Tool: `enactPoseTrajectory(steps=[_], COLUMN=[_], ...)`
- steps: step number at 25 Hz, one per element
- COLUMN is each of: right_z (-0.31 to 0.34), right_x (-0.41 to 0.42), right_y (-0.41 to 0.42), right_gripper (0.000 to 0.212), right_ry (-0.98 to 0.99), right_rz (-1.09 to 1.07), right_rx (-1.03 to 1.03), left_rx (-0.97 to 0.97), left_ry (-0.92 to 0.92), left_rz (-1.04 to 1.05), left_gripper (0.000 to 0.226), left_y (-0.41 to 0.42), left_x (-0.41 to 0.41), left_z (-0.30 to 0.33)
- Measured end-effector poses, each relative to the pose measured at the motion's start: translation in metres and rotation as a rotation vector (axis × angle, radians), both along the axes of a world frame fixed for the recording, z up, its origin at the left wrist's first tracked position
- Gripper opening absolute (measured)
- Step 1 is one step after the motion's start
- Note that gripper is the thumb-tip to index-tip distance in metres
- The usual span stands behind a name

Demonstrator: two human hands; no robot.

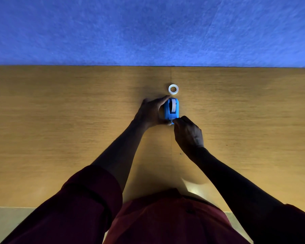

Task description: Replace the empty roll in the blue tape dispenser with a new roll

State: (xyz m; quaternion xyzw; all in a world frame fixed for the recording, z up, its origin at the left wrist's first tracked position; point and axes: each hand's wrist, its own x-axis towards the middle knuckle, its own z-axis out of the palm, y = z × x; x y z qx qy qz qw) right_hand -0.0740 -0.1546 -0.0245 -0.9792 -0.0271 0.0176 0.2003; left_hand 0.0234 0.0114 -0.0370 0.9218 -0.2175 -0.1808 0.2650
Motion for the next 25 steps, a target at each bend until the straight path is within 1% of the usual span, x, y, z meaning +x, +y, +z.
enactPoseTrajectory(steps=[2, 7, 11, 13, 17, 20, 22, 24, 25], right_z=[0.004, 0.011, 0.008, 0.005, 0.000, -0.005, -0.003, -0.005, -0.005], right_x=[0.003, 0.006, -0.003, -0.011, -0.021, -0.017, -0.012, 0.000, 0.009], right_y=[0.001, 0.000, -0.003, -0.006, -0.012, -0.020, -0.024, -0.033, -0.036], right_gripper=[0.016, 0.021, 0.033, 0.035, 0.027, 0.023, 0.026, 0.029, 0.034], right_ry=[0.025, 0.082, 0.108, 0.106, 0.148, 0.110, 0.112, 0.097, 0.117], right_rz=[-0.011, 0.010, 0.100, 0.105, 0.093, 0.032, -0.019, -0.073, -0.082], right_rx=[-0.019, -0.056, -0.125, -0.145, -0.176, -0.161, -0.103, -0.055, -0.042], left_rx=[0.015, 0.054, 0.076, 0.079, 0.106, 0.113, 0.089, 0.075, 0.120], left_ry=[-0.002, -0.013, -0.002, 0.007, 0.025, 0.025, 0.031, 0.018, -0.013], left_rz=[-0.007, -0.013, -0.002, 0.013, 0.030, 0.020, 0.028, 0.012, 0.002], left_gripper=[0.108, 0.111, 0.112, 0.111, 0.112, 0.113, 0.110, 0.099, 0.093], left_y=[0.000, 0.000, -0.002, -0.003, -0.004, 0.000, 0.002, 0.006, 0.007], left_x=[0.000, -0.004, -0.005, -0.008, -0.011, -0.015, -0.015, -0.016, -0.019], left_z=[0.000, 0.001, 0.003, 0.004, 0.004, -0.002, -0.001, -0.006, -0.006])
